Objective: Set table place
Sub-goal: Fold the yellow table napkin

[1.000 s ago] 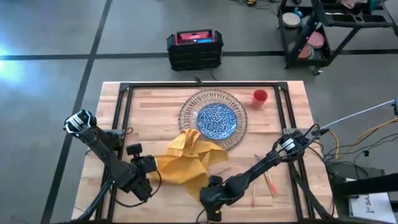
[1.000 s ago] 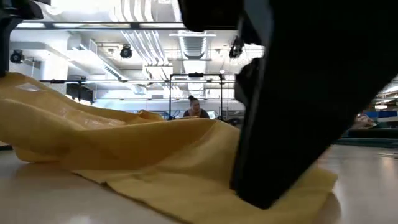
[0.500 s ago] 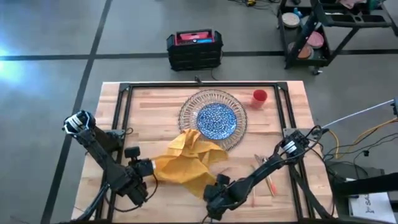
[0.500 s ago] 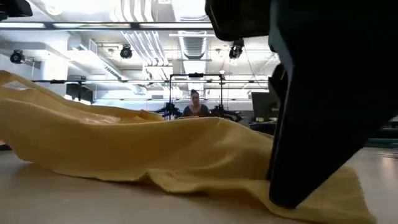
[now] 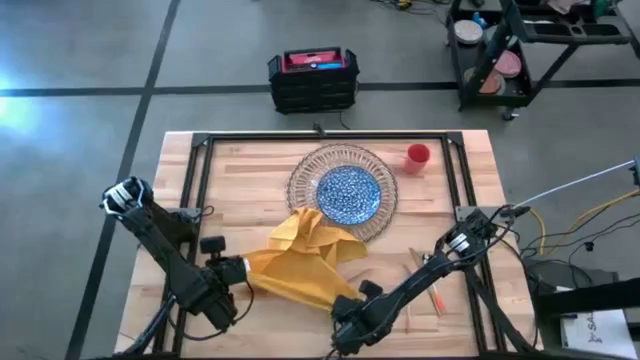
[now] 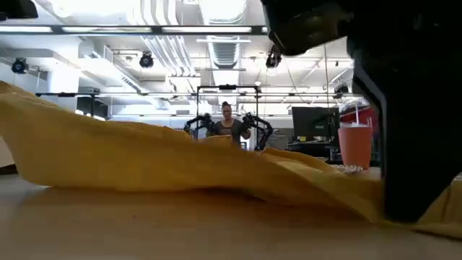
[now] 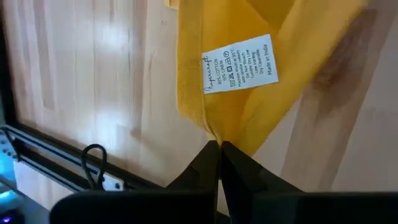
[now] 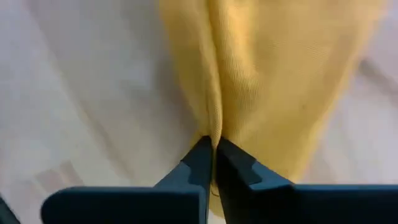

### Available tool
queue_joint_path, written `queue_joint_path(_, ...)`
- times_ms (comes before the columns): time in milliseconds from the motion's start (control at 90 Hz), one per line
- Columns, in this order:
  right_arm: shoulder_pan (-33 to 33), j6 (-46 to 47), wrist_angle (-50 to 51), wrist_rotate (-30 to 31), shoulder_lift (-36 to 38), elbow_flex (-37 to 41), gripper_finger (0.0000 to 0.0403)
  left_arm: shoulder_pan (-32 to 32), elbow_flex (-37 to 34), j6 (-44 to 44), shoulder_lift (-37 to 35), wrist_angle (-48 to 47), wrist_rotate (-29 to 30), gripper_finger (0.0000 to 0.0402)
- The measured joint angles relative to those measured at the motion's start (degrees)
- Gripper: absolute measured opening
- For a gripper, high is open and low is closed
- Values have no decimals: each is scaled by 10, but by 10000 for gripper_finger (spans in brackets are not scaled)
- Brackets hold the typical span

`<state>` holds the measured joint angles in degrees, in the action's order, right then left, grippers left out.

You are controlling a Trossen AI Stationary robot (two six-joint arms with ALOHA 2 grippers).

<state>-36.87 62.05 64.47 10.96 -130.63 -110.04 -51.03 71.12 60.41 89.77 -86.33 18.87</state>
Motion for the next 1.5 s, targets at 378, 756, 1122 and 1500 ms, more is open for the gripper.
queue_joint_path(378,-39,2,238,215,43,-247,0,-79,206,47,-85,-35,177,0)
queue_joint_path(756,-1,-76,256,346,109,-244,0,-62,248,-22,-155,-38,237,0)
queue_joint_path(1122,71,-102,256,500,134,-245,0,36,248,-137,-289,-37,256,0)
queue_joint_path(1500,150,-229,255,510,163,-245,0,161,248,-181,-385,-38,258,0)
